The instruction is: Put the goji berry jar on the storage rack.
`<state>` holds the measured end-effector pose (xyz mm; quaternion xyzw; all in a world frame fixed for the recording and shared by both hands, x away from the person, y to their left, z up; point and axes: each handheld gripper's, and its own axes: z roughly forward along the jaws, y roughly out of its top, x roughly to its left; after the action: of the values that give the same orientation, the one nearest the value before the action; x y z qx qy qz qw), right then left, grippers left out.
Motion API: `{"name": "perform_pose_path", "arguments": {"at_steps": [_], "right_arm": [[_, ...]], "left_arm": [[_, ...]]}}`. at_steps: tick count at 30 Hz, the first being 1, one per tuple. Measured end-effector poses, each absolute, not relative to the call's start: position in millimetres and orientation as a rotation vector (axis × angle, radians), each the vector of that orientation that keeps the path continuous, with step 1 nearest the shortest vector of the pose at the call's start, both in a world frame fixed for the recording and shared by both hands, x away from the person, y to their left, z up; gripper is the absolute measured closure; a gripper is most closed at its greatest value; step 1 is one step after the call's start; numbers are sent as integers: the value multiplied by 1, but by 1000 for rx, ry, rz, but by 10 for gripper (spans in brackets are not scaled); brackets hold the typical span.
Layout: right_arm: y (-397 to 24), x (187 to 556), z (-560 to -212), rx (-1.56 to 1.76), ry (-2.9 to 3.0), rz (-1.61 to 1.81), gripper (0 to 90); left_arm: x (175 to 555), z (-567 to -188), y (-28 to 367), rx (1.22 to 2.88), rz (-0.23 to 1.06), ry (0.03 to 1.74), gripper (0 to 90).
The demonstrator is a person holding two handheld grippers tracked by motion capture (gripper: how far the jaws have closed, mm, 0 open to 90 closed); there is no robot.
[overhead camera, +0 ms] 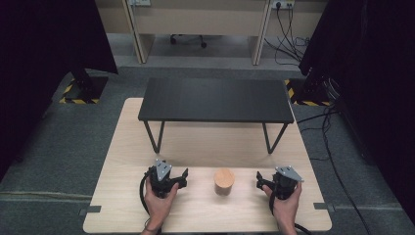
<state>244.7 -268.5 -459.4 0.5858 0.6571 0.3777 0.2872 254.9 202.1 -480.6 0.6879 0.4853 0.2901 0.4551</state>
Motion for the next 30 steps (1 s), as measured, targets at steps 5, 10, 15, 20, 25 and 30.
{"name": "perform_pose_path", "arguments": {"at_steps": [5, 10, 15, 20, 25, 30], "right_arm": [[-274, 244, -461, 1539, 1777, 1043, 31], [-298, 242, -467, 1364, 1918, 1186, 29], [-315, 246, -468, 1107, 2114, 1281, 38], [-325, 257, -469, 941, 2244, 1362, 41], [-319, 264, -471, 829, 2302, 1413, 48], [-309, 269, -470, 793, 2333, 1418, 56]], "left_arm": [[255, -481, 203, 1696, 714, 1197, 59], [254, -481, 203, 1695, 715, 1195, 59], [254, -481, 203, 1692, 713, 1195, 59], [254, -481, 203, 1695, 713, 1195, 59], [254, -481, 203, 1695, 712, 1197, 59], [254, -481, 203, 1696, 712, 1196, 59]]}}
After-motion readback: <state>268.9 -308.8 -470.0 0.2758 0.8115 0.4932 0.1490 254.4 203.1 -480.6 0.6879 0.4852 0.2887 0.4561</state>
